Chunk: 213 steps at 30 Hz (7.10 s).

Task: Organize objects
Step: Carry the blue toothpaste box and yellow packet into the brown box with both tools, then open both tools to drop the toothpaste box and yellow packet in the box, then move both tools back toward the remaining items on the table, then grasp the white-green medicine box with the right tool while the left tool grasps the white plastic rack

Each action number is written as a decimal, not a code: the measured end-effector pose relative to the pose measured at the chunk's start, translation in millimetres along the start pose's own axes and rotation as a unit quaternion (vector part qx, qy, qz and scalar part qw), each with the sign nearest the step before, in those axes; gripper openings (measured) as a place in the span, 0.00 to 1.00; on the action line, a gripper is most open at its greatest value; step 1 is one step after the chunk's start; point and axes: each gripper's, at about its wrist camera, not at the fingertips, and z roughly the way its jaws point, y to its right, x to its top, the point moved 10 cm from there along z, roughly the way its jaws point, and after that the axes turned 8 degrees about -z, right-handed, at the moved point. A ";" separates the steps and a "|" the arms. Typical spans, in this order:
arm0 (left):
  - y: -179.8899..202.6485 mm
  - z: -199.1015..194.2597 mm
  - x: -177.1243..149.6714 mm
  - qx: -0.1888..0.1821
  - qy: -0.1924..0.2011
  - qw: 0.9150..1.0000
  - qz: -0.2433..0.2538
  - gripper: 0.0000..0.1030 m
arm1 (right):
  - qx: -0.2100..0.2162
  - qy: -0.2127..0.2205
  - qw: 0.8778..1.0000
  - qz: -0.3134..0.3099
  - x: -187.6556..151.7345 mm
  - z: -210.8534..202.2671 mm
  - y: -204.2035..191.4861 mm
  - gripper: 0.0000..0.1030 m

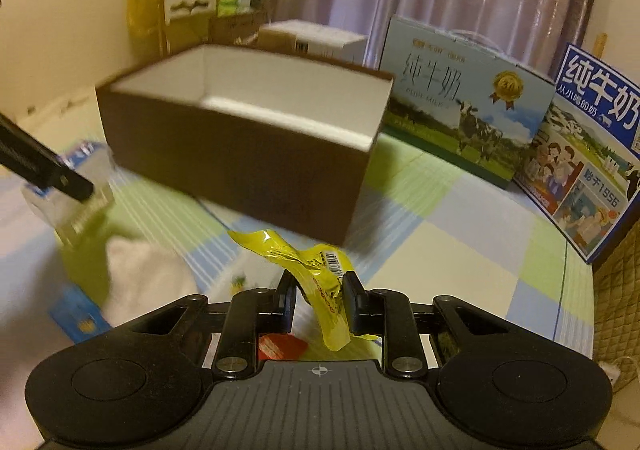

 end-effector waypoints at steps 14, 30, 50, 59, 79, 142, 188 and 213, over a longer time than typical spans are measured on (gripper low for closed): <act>6.1 -20.5 57.7 -0.011 0.049 0.999 0.010 0.54 | 0.074 0.072 0.989 0.105 85.9 -17.5 1.7 0.21; 34.2 -4.0 140.7 -0.034 0.082 0.996 0.023 0.54 | 0.067 0.087 0.986 0.127 152.8 41.5 18.6 0.21; 68.9 99.7 165.5 -0.038 0.002 0.998 0.040 0.54 | 0.051 -0.051 0.965 0.252 114.8 144.4 60.7 0.21; 68.9 118.2 164.5 -0.037 -0.012 0.998 0.042 0.54 | 0.035 -0.058 0.972 0.225 116.5 157.4 61.4 0.21; 68.2 127.1 165.7 -0.035 -0.018 0.998 0.040 0.54 | 0.036 -0.058 0.981 0.179 122.0 166.4 58.7 0.26; -0.2 -35.5 58.3 -0.044 0.020 0.999 0.000 0.75 | 0.077 0.005 0.975 0.210 92.5 -3.5 -5.1 0.59; -42.8 -36.2 -66.7 -0.018 -0.050 0.998 -0.040 0.75 | 0.066 -0.109 0.956 0.264 -46.4 -39.6 -47.4 0.58; -54.6 13.3 -36.1 0.006 -0.047 0.998 -0.045 0.75 | 0.069 -0.099 0.968 0.221 -15.0 54.6 -25.9 0.50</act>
